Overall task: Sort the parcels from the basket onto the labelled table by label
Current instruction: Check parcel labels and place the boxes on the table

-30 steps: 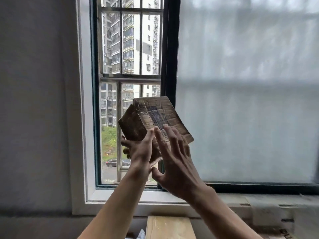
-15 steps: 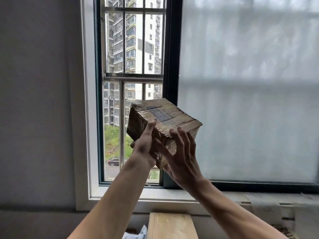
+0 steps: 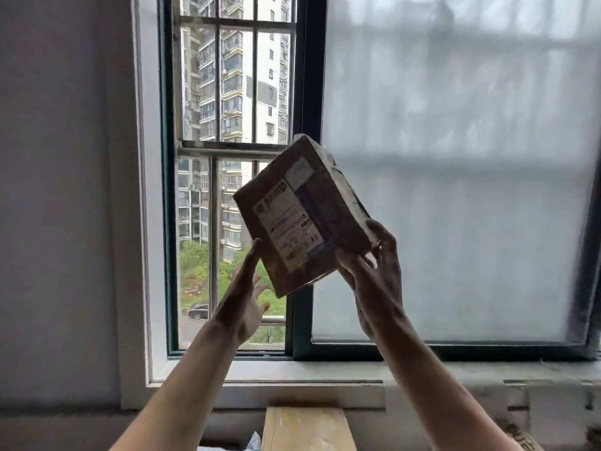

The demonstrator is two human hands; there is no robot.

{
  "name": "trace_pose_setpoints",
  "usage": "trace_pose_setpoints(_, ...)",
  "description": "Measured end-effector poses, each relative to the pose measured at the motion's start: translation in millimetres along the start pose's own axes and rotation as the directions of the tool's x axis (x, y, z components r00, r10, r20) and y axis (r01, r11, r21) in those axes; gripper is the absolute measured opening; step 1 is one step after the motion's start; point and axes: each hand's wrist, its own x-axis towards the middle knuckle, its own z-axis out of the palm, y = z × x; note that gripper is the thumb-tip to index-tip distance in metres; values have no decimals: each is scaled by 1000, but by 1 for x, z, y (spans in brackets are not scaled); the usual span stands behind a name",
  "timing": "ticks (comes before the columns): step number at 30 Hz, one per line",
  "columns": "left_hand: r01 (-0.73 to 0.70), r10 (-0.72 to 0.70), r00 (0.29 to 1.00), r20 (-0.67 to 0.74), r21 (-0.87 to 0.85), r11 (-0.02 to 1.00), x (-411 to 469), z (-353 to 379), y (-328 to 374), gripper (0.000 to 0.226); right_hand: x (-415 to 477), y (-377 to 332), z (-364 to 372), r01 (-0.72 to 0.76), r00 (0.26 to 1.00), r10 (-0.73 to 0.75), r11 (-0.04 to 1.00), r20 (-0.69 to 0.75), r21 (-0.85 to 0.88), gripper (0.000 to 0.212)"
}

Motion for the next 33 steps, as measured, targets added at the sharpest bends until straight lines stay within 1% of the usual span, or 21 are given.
trace_pose_setpoints(2,4,-5,997,72,16,1000,-1,-2,-2,148,-4,1,-4,-108,994,111,985,-9,136,66)
trace_pose_setpoints(4,7,-10,992,128,27,1000,-2,-4,-5,147,-8,4,-7,-175,984,179,957,1,230,61)
trace_pose_setpoints(7,-13,6,979,201,34,999,-7,-5,-9,143,-18,11,-10,-240,969,243,907,38,346,61)
trace_pose_setpoints(9,-26,17,976,216,37,999,-12,-4,-10,140,-24,15,-11,-267,962,267,885,55,381,59)
trace_pose_setpoints(13,-70,47,977,210,102,992,-15,3,-11,147,-36,23,-12,-296,955,284,876,88,380,55)
trace_pose_setpoints(17,-77,54,985,165,133,988,-13,4,-16,154,-41,28,-15,-320,946,311,868,88,379,71)
trace_pose_setpoints(19,-92,64,983,170,162,983,-13,1,-15,160,-41,28,-21,-315,949,304,899,83,303,73)
trace_pose_setpoints(21,-132,105,986,126,231,964,-12,-8,-6,167,-34,19,-31,-291,956,284,950,73,113,76)
trace_pose_setpoints(22,-158,140,987,79,313,937,-10,-13,2,169,-29,12,-38,-263,961,265,964,86,-24,77)
trace_pose_setpoints(23,-188,192,981,35,431,882,-8,-20,9,168,-24,3,-44,-219,963,241,960,117,-177,78)
trace_pose_setpoints(24,-219,257,966,11,564,796,-5,-26,16,165,-17,-7,-50,-158,961,222,930,165,-331,79)
trace_pose_setpoints(25,-246,318,948,17,673,697,-4,-31,22,163,-10,-17,-55,-82,951,209,881,229,-466,79)
trace_pose_setpoints(27,-307,376,921,102,784,540,-2,-35,31,165,4,-33,-57,88,907,202,768,370,-635,78)
trace_pose_setpoints(28,-342,361,916,174,809,477,-1,-32,34,167,9,-39,-54,170,875,215,704,435,-690,79)
trace_pose_setpoints(30,-425,239,902,360,836,347,-2,-23,36,165,17,-48,-47,309,789,287,579,544,-754,81)
trace_pose_setpoints(31,-465,150,886,440,841,278,-3,-18,34,162,19,-52,-42,356,738,338,541,584,-762,82)
trace_pose_setpoints(33,-522,-4,849,528,841,142,-5,-10,25,156,20,-63,-31,420,634,436,499,639,-758,84)
